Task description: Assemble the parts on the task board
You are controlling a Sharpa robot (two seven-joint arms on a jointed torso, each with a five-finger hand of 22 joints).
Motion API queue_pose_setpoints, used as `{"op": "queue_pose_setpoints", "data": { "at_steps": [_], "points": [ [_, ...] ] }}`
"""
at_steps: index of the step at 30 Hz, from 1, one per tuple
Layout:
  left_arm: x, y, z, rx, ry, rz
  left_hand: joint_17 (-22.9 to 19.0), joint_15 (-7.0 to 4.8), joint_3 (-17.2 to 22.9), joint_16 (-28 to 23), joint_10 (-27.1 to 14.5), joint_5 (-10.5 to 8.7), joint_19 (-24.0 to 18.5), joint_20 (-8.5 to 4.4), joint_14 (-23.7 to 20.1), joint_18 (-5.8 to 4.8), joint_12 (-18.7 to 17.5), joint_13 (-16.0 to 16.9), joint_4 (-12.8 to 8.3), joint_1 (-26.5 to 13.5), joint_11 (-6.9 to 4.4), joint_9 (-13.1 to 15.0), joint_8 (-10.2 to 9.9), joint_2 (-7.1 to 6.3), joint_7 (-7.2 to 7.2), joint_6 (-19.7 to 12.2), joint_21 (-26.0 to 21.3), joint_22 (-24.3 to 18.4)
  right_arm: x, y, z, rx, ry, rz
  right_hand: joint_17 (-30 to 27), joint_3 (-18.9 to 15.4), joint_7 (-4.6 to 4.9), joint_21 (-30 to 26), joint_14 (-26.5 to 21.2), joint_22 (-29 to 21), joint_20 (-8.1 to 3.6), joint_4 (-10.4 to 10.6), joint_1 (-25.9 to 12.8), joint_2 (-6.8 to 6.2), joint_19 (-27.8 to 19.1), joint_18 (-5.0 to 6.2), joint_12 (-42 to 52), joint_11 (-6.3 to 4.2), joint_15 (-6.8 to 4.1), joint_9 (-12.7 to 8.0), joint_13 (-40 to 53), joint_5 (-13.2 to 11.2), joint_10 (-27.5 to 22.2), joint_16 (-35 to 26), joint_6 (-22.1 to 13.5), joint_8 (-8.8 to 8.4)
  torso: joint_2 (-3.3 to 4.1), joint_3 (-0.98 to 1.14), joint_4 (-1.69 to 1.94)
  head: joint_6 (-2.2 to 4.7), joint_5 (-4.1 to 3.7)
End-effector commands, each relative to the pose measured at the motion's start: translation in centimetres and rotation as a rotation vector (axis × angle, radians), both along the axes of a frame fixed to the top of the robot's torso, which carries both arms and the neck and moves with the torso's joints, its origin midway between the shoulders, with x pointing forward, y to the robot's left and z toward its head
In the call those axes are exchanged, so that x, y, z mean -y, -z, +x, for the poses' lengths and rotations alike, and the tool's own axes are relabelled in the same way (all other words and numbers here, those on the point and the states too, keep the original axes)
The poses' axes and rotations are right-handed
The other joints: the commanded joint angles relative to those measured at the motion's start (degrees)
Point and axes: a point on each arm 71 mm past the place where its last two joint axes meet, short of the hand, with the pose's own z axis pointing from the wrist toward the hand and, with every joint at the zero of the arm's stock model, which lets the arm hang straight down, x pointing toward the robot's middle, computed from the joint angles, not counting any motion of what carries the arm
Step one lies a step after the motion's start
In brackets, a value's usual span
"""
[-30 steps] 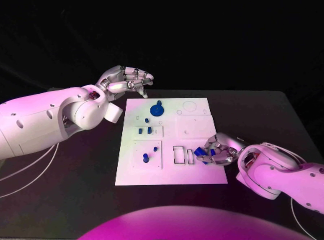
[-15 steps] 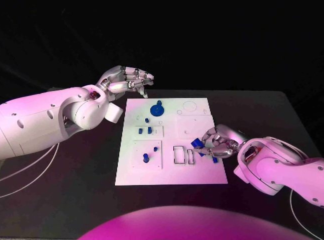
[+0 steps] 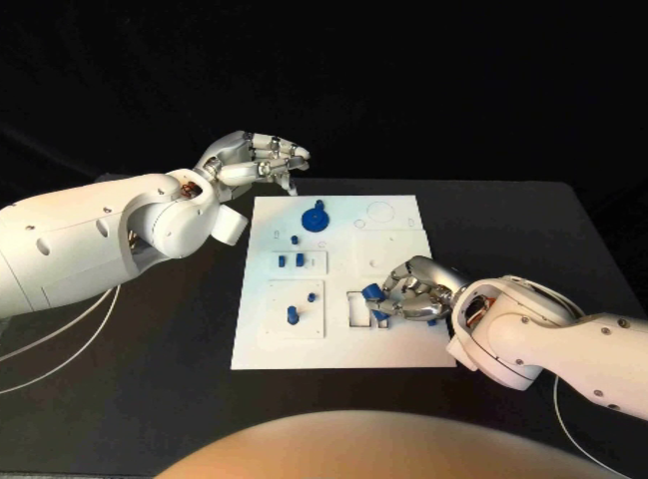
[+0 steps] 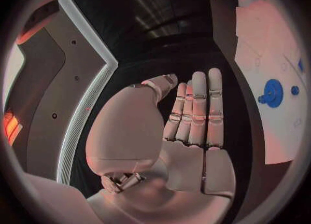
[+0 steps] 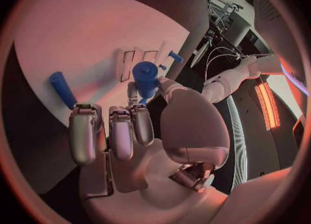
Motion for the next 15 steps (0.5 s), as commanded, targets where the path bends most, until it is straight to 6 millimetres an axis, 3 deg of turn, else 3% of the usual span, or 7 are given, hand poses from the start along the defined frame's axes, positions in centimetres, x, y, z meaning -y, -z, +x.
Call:
{"op": "queue_pose_setpoints", "data": {
  "at_steps": [1, 15],
  "points": [
    [0.3, -0.1, -0.1, 0.004, 0.020, -0.009, 0.1, 0.17, -0.2, -0.1, -0.4, 0.26, -0.1, 0.43, -0.4, 0.71, -0.3, -0.1, 0.1, -0.7, 0.00, 0.1, -0.3, -0.03, -0.02, -0.3, -0.3, -0.1, -0.5, 0.5, -0.2, -0.046, -0.032, -0.020, 15.0, -0.1, -1.43, 0.1, 6.0, 10.2, -0.46, 0.6, -1.2, -0.21, 4.2, -0.96, -0.3, -0.50, -0.55, 3.3, 5.5, -0.5, 0.0, 0.2, 2.0, 2.15, -0.04, 0.06, -0.06, 0.01, 0.20],
    [0.3, -0.1, -0.1, 0.004, 0.023, -0.009, 0.1, 0.17, -0.2, -0.1, -0.4, 0.26, -0.1, 0.43, -0.4, 0.71, -0.3, -0.1, 0.1, -0.7, 0.00, 0.1, -0.3, -0.03, -0.02, -0.3, -0.3, -0.1, -1.5, 0.9, 0.3, -0.027, -0.048, -0.046, 14.9, -0.7, -1.93, 0.0, 6.0, 10.2, -0.68, 1.6, -2.6, -0.42, 4.2, -0.93, -0.6, -0.89, -0.85, 4.6, 5.4, -1.6, -0.1, 0.2, 2.9, 3.54, 0.00, 0.07, -0.03, 0.01, 0.05]
  ]
}}
